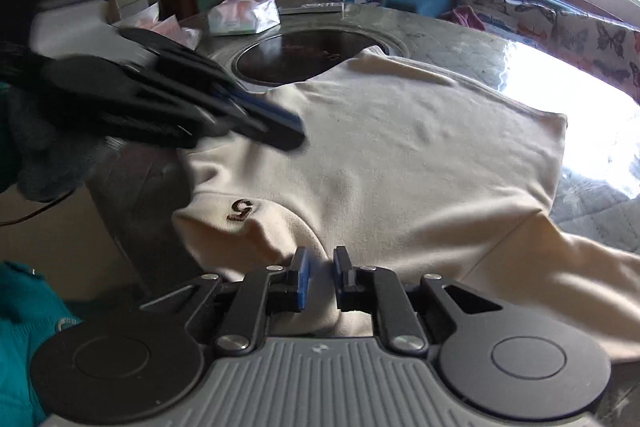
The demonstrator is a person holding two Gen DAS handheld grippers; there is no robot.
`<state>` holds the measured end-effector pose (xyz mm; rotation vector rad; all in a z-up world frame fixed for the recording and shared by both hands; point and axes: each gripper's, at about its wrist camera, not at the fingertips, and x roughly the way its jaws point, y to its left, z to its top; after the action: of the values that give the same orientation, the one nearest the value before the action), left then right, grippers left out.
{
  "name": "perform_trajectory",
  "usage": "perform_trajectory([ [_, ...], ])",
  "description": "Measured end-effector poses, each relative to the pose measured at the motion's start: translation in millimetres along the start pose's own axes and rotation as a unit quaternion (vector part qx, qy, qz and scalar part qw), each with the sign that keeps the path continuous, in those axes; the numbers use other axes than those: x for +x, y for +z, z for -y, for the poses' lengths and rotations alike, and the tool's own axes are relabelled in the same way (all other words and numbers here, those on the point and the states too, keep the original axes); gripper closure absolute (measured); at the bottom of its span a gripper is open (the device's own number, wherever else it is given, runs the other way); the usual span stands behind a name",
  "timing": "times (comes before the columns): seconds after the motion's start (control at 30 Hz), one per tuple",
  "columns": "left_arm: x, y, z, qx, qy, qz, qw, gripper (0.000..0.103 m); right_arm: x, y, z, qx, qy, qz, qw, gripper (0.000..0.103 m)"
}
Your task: Fold clothes
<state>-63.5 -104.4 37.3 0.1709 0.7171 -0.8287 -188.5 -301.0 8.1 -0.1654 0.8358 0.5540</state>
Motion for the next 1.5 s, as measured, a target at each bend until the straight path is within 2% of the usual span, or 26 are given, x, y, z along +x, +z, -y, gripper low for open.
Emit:
perform_trajectory([
  [0.07, 6.3, -7.2, 5.3, 0.007, -0.009, -0.01, 0.9999, 0.091, -10.0, 3.1, 7.0, 0.009, -0.006, 0.011, 1.0, 0.091],
  [0.27, 5.5, -14.3, 14.9, 0.016, -0.019, -0.014, 0.9996, 0.092, -7.0, 16.6, 37.9, 0.035, -0.075, 0.048, 0.995, 0.09],
  [0.37, 2.6, -13.2, 11.9, 0.016, -0.024, -0.021, 0.9994, 0.092, 5.7, 16.4, 55.0, 0.047, -0.107, 0.043, 0.992, 0.087],
  [0.47, -0.7, -6.6, 5.2, 0.013, -0.024, -0.027, 0.9993, 0.091, 11.1, 8.0, 74.2, 0.084, -0.123, 0.021, 0.989, 0.087],
  [0.57, -3.8, 14.0, -9.3, 0.017, 0.009, -0.012, 0.9997, 0.091, 2.0, 5.7, 76.2, 0.083, -0.116, 0.027, 0.989, 0.087],
  [0.73, 12.6, 58.7, -62.8, -0.021, 0.107, 0.006, 0.9941, 0.089, -9.4, 24.7, 82.4, 0.068, -0.101, 0.042, 0.992, 0.085],
  [0.83, 29.5, 78.8, -99.1, -0.046, 0.158, 0.008, 0.9863, 0.08, -5.3, 43.1, 98.9, 0.063, -0.106, 0.045, 0.991, 0.085],
  [0.87, 35.2, 84.5, -111.2, -0.054, 0.172, 0.008, 0.9836, 0.07, -3.0, 48.4, 106.5, 0.062, -0.112, 0.047, 0.991, 0.085],
  [0.9, 40.8, 90.2, -123.3, -0.061, 0.186, 0.008, 0.9807, 0.067, -0.3, 53.6, 115.2, 0.063, -0.118, 0.048, 0.99, 0.085],
  [0.97, 54.9, 98.3, -142.4, -0.07, 0.203, 0.003, 0.9767, 0.066, 7.4, 63.3, 135.1, 0.075, -0.125, 0.048, 0.988, 0.085],
  [1.1, 84.3, 104.4, -170.7, -0.081, 0.205, -0.023, 0.9752, 0.066, 29.7, 78.2, 173.5, 0.1, -0.14, 0.048, 0.984, 0.079],
  [1.2, 99.7, 102.2, -177.7, -0.072, 0.194, -0.039, 0.9777, 0.071, 47.3, 85.9, 198.5, 0.121, -0.147, 0.049, 0.981, 0.079],
  [1.27, 106.0, 101.8, -177.9, -0.06, 0.183, -0.041, 0.9804, 0.09, 57.6, 89.6, 208.6, 0.133, -0.14, 0.048, 0.98, 0.079],
  [1.3, 106.6, 102.6, -176.8, -0.052, 0.181, -0.039, 0.9812, 0.093, 62.5, 91.3, 212.4, 0.138, -0.135, 0.047, 0.98, 0.079],
  [1.37, 106.2, 106.2, -173.7, -0.04, 0.185, -0.032, 0.9814, 0.097, 72.5, 94.8, 219.1, 0.145, -0.126, 0.044, 0.98, 0.079],
  [1.47, 106.1, 113.0, -176.6, -0.04, 0.184, -0.011, 0.9821, 0.098, 85.9, 99.3, 221.2, 0.134, -0.133, 0.036, 0.981, 0.081],
  [1.5, 108.0, 115.5, -177.8, -0.038, 0.184, -0.006, 0.9823, 0.098, 90.1, 101.3, 221.5, 0.128, -0.14, 0.035, 0.981, 0.093],
])
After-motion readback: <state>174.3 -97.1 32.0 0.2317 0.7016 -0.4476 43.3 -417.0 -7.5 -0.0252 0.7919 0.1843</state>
